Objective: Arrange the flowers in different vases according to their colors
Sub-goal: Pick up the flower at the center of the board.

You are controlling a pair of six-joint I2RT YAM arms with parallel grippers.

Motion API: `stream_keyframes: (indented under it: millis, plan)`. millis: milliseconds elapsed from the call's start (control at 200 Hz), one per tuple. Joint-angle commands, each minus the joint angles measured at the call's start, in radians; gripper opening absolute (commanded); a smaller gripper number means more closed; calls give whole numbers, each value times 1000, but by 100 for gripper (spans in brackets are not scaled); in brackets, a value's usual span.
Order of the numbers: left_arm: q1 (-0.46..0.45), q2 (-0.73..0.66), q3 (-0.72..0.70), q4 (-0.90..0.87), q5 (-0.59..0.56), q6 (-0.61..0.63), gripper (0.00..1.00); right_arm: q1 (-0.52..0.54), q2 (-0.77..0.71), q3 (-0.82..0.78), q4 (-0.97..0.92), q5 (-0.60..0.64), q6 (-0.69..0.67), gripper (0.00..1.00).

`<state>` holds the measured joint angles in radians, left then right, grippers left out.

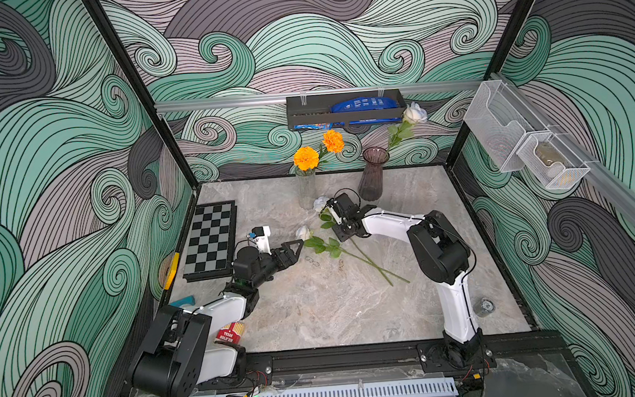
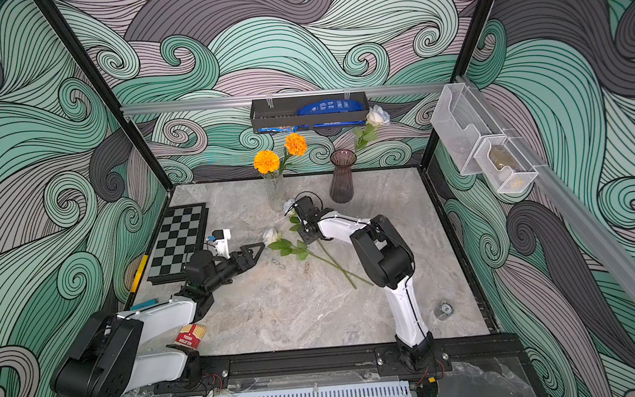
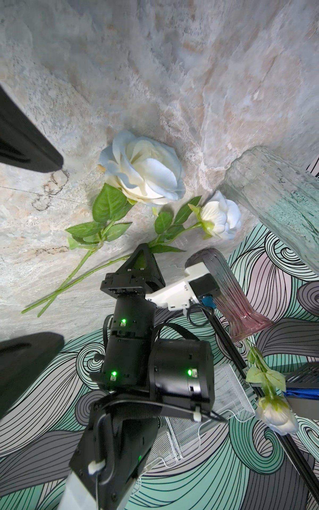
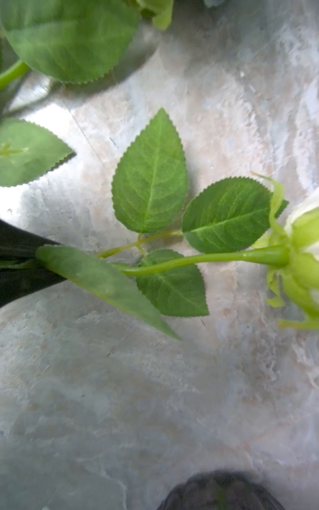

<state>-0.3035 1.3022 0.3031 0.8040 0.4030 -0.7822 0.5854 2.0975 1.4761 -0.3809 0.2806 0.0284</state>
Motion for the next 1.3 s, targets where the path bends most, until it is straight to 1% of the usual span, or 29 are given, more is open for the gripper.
stream_keyframes:
  millis: [0,100,260,340,450,535,590,725,775,835,880,965,1015,1081,1171,1261,1296]
  plan:
    - [1,-6,20,-12,-13,24,94,20,-93,-2,1,79,0,7]
    - [1,-5,22,-15,-12,26,94,33,-121,-7,1,135,3,5]
    - [1,1,22,-14,-12,25,94,34,-175,-25,2,172,35,5]
    - [2,6,28,-17,-10,21,94,25,-196,-41,-1,193,54,4]
    - [1,9,34,-29,-3,20,94,-6,-239,-65,2,192,97,3]
    - [1,9,34,-25,1,16,94,-17,-283,-92,5,219,121,1]
    - [1,12,33,-14,11,12,94,-18,-316,-114,13,233,130,0]
    - [-18,30,24,62,82,-4,94,-24,-412,-190,65,244,146,0]
    - [-45,33,25,80,85,-3,94,-26,-449,-215,83,247,150,0]
    - [-96,31,30,78,56,13,94,-26,-506,-260,122,250,150,0]
    - [-147,26,38,67,15,39,95,-26,-554,-301,157,254,151,0]
    - [-268,30,75,11,-100,99,95,-27,-655,-381,236,260,146,0]
    - [-323,50,100,-8,-140,119,95,-26,-719,-427,285,264,143,0]
    - [-387,82,120,-2,-178,107,95,-27,-806,-488,363,252,126,0]
    - [-464,127,121,51,-209,65,95,-27,-935,-578,479,205,110,4]
    - [-509,182,149,77,-210,39,95,-27,-1051,-675,637,179,100,5]
    - [-514,194,175,74,-206,33,95,-27,-1086,-711,689,181,99,3]
